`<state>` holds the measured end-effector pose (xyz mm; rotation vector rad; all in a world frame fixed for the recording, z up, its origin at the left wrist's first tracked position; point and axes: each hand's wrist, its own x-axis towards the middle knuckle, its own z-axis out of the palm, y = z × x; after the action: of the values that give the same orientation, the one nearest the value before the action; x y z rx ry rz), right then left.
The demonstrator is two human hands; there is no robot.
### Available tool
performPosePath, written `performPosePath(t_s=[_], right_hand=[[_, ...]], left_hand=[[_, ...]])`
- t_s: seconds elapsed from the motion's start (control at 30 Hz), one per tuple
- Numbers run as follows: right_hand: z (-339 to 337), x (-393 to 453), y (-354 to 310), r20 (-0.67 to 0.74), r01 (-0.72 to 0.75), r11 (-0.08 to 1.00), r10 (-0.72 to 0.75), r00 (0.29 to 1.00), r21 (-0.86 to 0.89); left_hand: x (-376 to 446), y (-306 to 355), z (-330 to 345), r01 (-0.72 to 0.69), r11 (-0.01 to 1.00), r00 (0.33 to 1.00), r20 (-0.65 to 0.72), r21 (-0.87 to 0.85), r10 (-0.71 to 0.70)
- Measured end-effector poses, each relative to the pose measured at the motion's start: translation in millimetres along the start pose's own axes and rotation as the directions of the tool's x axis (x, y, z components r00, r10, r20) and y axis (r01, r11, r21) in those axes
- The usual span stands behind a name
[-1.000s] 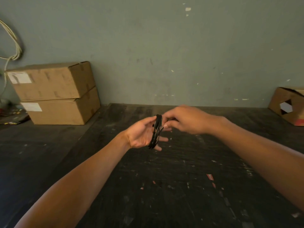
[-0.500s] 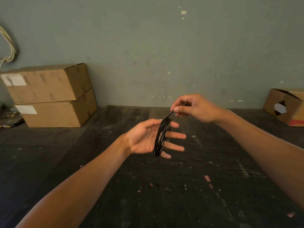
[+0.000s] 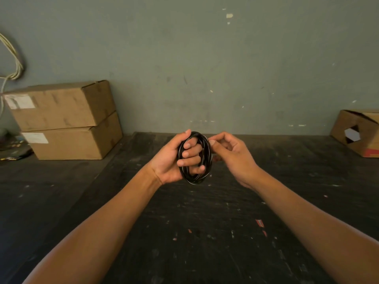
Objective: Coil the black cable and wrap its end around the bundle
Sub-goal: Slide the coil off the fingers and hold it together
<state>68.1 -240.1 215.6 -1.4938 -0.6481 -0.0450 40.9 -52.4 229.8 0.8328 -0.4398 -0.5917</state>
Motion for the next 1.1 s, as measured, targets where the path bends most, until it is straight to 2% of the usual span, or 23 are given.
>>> performPosePath(t_s=[0.07, 0.23, 0.33, 0.47, 0.57, 0.7, 0.77, 0.83, 0.9, 1.03, 1.1], right_hand=[[6, -3, 0, -0.028, -0.029, 0.999, 0.03, 0.999, 0.039], [14, -11, 1, 0.03, -0.034, 0.996, 0.032, 0.999, 0.077], [16, -11, 4, -0.059, -0.003, 0.999, 0.005, 0.998, 0.036], [13, -11, 4, -0.165, -0.001, 1.0, 0.0, 0.986, -0.007], [7, -14, 5, -0.194, -0.027, 0.998, 0.016, 0.981, -0.055], [0, -17, 7, -0.195, -0.03, 0.97, -0.019, 0.981, -0.242], [-1, -20, 8, -0.154, -0.015, 0.941, -0.04, 0.987, -0.339], [0, -21, 8, -0.104, 0.011, 0.908, -0.06, 0.993, -0.419], [0, -22, 10, -0.103, 0.021, 0.906, -0.071, 0.992, -0.424], [0, -27, 17, -0.184, -0.022, 0.953, -0.035, 0.982, -0.301], [1, -34, 24, -0.17, -0.034, 0.947, -0.022, 0.985, -0.319]], left_hand=[[-2, 0, 0, -0.031, 0.999, 0.999, -0.037, -0.012, 0.03], [-4, -4, 0, -0.092, 0.994, 0.994, -0.057, -0.056, 0.089], [-6, -8, -3, -0.11, 0.994, 0.99, -0.088, -0.027, 0.107], [-6, -18, -11, -0.106, 0.981, 0.972, -0.193, 0.16, 0.136], [-10, -24, -18, -0.032, 0.964, 0.953, -0.283, 0.266, 0.11], [-14, -36, -27, -0.041, 0.942, 0.91, -0.378, 0.332, 0.173], [-14, -40, -27, -0.062, 0.897, 0.898, -0.368, 0.438, 0.242], [-12, -43, -25, -0.06, 0.806, 0.881, -0.349, 0.589, 0.32], [-9, -47, -24, -0.083, 0.75, 0.858, -0.336, 0.656, 0.389], [-3, -57, -25, -0.152, 0.774, 0.794, -0.391, 0.615, 0.466], [-2, -65, -27, -0.189, 0.825, 0.764, -0.448, 0.533, 0.465]])
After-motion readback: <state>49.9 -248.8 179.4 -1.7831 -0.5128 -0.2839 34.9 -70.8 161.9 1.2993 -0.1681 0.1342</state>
